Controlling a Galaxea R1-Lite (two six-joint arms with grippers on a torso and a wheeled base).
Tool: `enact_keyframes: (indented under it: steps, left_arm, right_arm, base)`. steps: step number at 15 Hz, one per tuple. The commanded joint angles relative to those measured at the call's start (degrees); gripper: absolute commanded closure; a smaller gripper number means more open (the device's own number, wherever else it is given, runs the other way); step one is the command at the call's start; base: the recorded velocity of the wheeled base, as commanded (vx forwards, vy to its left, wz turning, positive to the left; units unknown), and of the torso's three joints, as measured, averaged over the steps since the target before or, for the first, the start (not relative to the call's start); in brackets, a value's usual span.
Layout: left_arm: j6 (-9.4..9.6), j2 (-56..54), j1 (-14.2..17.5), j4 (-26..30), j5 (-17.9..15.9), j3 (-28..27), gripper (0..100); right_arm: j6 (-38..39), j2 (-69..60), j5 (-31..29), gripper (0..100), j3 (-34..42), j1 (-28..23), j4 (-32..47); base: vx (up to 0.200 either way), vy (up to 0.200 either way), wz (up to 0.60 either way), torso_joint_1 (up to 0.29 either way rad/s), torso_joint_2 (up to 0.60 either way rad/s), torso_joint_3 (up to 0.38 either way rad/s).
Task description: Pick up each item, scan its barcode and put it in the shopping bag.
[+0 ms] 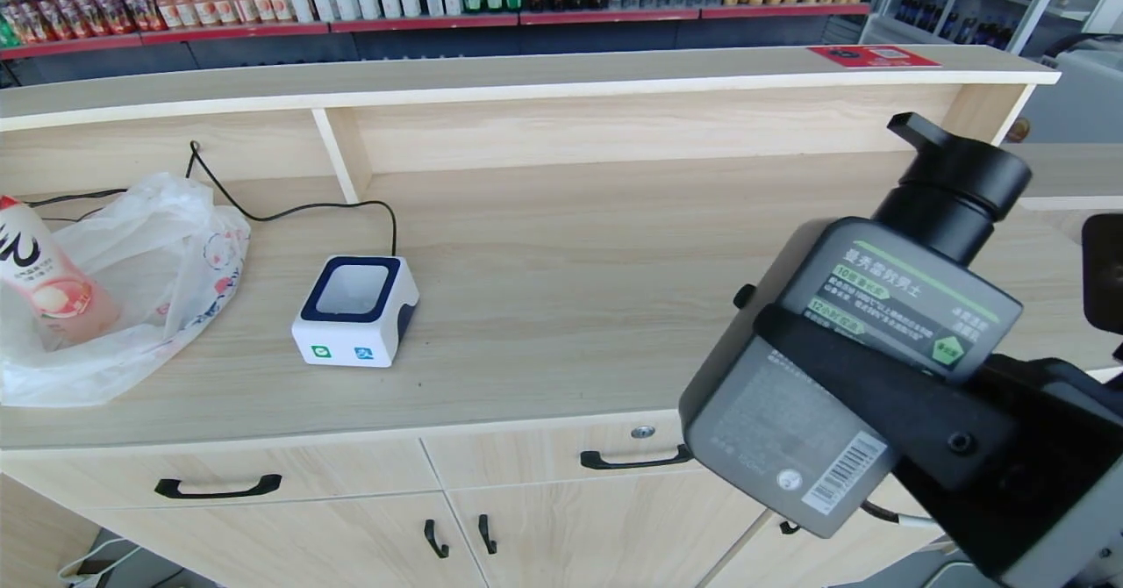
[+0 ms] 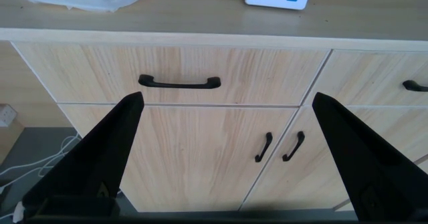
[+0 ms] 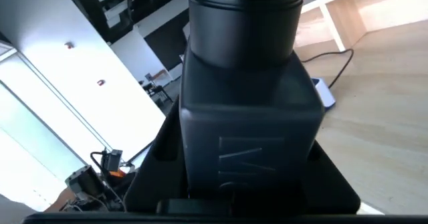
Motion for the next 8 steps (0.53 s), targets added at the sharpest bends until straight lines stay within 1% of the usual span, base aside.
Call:
enact_keyframes:
  steps: [1,3,8]
  left_arm:
    - [-0.01,0.0,0.0,0.0,0.0,0.0,0]
    - [-0.01,0.0,0.0,0.0,0.0,0.0,0]
    - [-0.01,0.0,0.0,0.0,0.0,0.0,0]
  right_arm:
    - [-0.1,0.1,0.0,100,-0.4,3.9,0.0]
    - [0.4,1.1,0.0,100,-1.2,4.2,0.0]
    - [1.7,3.7,0.0,100,-7.1,4.3,0.0]
  base:
    - [0.000,0.000,0.00,0.000,0.00,0.000]
    - [0.000,0.000,0.00,0.000,0.00,0.000]
    - [0.000,0.000,0.00,0.000,0.00,0.000]
